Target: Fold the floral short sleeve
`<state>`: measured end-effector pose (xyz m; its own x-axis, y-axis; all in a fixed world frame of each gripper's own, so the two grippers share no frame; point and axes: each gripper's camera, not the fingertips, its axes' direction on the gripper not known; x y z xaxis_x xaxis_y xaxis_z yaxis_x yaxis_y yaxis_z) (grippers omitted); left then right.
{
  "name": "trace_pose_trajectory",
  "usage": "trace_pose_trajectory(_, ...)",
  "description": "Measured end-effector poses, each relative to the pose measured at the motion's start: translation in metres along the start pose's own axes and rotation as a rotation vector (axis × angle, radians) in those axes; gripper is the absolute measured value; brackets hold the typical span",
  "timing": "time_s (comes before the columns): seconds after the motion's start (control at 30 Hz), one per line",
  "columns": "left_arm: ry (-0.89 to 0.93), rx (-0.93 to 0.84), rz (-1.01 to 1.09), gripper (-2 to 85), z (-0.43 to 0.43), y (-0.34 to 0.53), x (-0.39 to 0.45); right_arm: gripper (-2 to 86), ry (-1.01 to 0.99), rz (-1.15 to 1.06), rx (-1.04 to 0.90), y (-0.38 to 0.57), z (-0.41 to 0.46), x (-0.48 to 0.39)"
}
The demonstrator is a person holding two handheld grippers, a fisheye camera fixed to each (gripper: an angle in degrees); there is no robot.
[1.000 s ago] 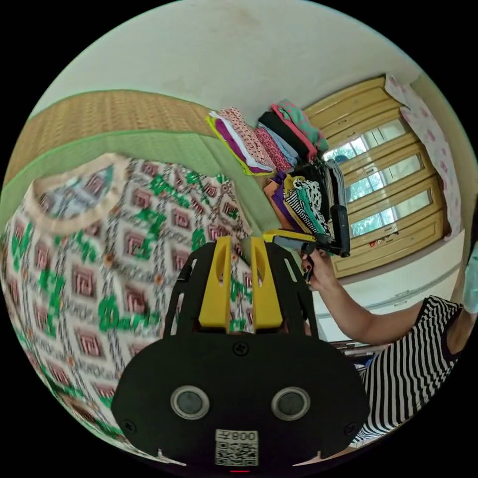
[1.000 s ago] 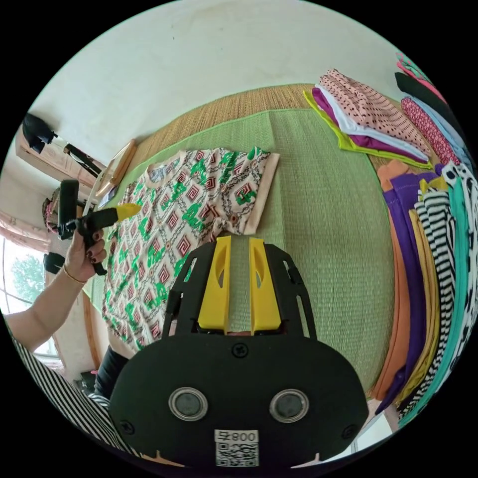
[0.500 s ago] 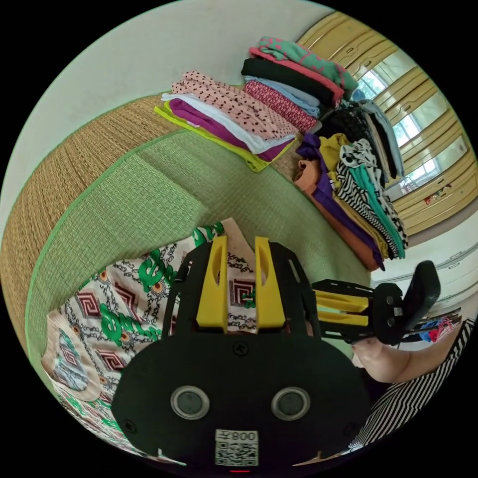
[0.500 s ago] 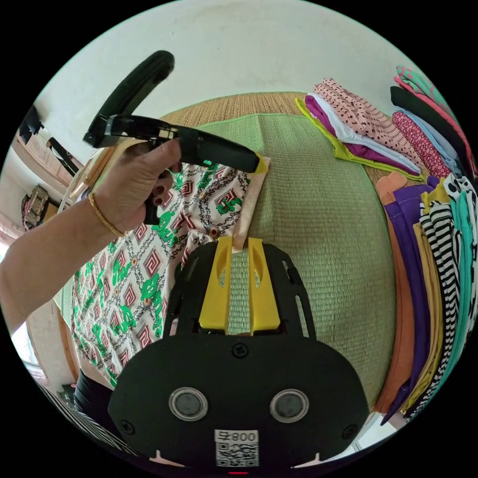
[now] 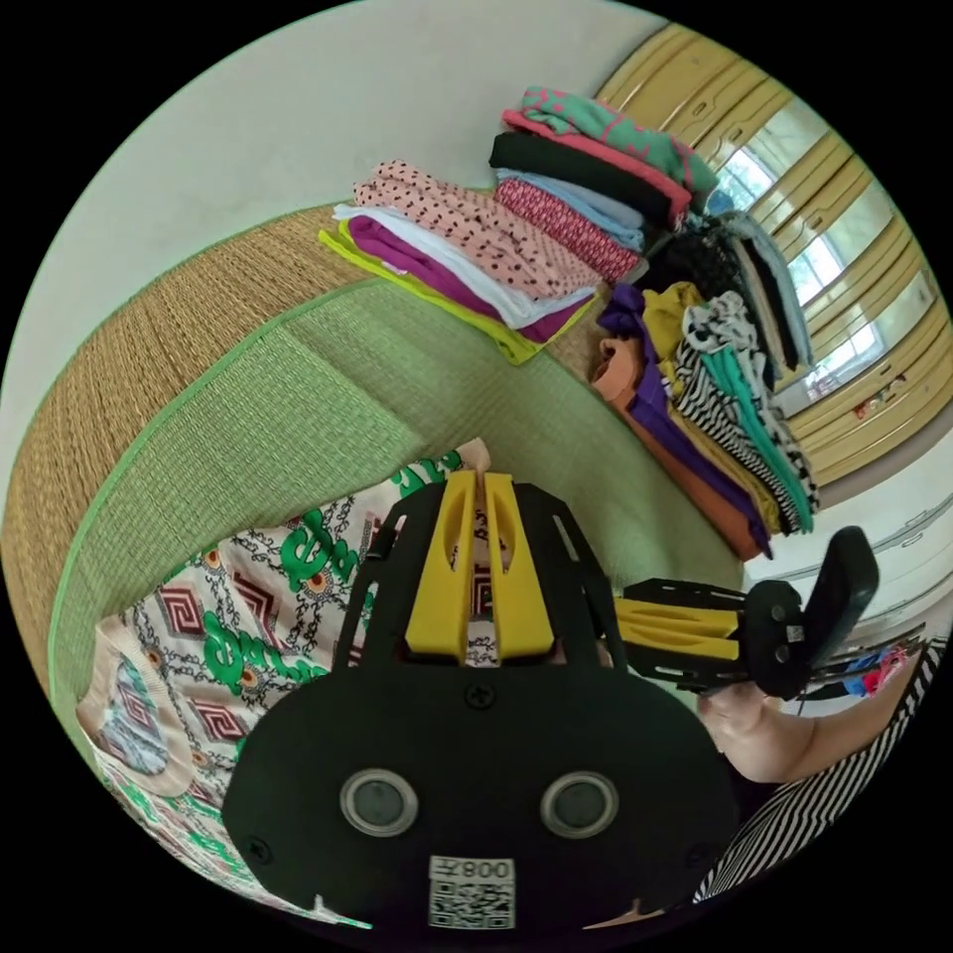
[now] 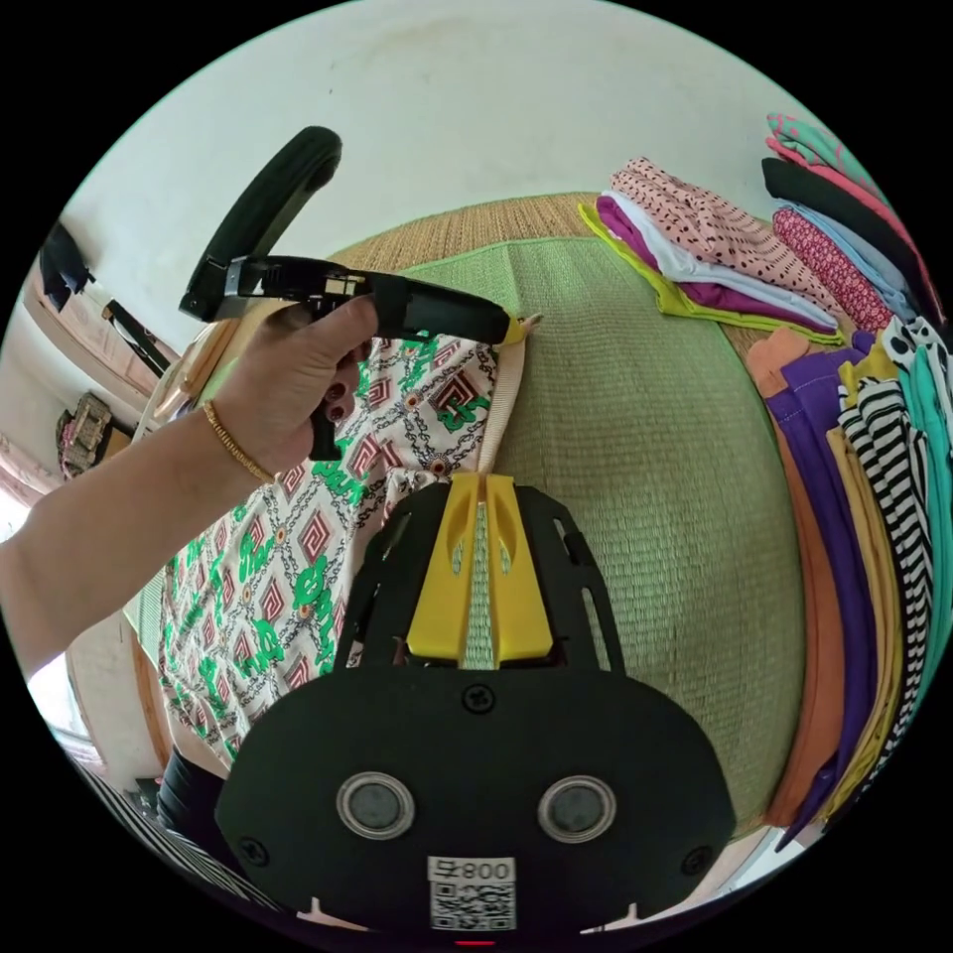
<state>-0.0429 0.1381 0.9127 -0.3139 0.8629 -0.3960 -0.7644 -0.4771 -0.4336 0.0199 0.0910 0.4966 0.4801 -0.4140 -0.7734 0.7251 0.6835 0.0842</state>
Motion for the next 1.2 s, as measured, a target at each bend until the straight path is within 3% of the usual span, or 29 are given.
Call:
trace_pose_trajectory(0.33, 0.300, 0.327, -0.236, 1.8, -0.121, 0.079, -0.127, 0.5, -0.101, -0.164, 0.156, -0.014, -0.039, -0.025)
trace_pose_trajectory(0.7, 0.282, 0.291, -0.468, 5.7, -0.170, 0.137, -0.213, 0.8, -0.221, -0.345, -0.103, -0.044, 0.069, -0.076)
trace_pose_trajectory(0.87, 0.254, 0.331, -0.421, 6.2, -0.211, 0.128, -0.198, 1.2, -0.286, -0.347, -0.122, -0.054, 0.083, -0.063)
trace_pose_trajectory(1.1, 0.140, 0.100, -0.295, 3.7, -0.205, 0.063, -0.155, 0.8, -0.363, -0.359, -0.201, -0.071, 0.112, -0.047)
trace_pose_trajectory(1.2, 0.180, 0.139, -0.304, 3.7, -0.228, 0.054, -0.146, 0.4, -0.348, -0.344, -0.150, -0.078, 0.108, -0.038)
